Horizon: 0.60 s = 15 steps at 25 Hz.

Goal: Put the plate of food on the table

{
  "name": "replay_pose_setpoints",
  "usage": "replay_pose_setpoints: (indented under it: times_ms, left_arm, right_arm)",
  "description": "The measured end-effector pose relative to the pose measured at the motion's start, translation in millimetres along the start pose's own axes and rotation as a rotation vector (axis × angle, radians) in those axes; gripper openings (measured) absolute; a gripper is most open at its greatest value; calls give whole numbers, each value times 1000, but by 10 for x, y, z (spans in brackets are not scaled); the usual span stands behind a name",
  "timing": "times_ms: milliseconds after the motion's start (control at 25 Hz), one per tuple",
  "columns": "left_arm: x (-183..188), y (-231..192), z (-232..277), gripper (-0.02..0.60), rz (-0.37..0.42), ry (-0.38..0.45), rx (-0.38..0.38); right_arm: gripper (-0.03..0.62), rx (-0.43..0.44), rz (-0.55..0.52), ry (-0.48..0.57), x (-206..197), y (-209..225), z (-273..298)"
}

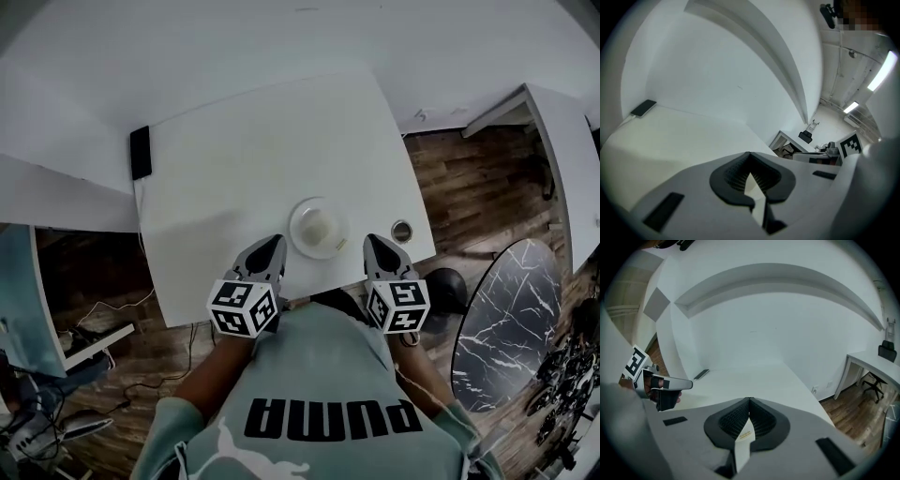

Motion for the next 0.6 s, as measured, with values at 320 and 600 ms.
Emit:
replay_pose_setpoints:
  times_ms: [320, 600]
  left_arm:
    - [-320, -183, 321, 17, -122, -126, 62]
    - [-468, -312, 541, 43, -161, -175, 116]
  right_arm:
    - [8, 130, 74, -130, -260, 186, 396]
    - [9, 214, 111, -205, -416, 269, 641]
Point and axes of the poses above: the fingertips, and each gripper's own axes: z forward along the fingers, y to its right, x out of its top, the point moved 5 cm from there along -z, backward along the fingers, and after that the axes turned 7 degrees about -z, right-handed, at the moved point
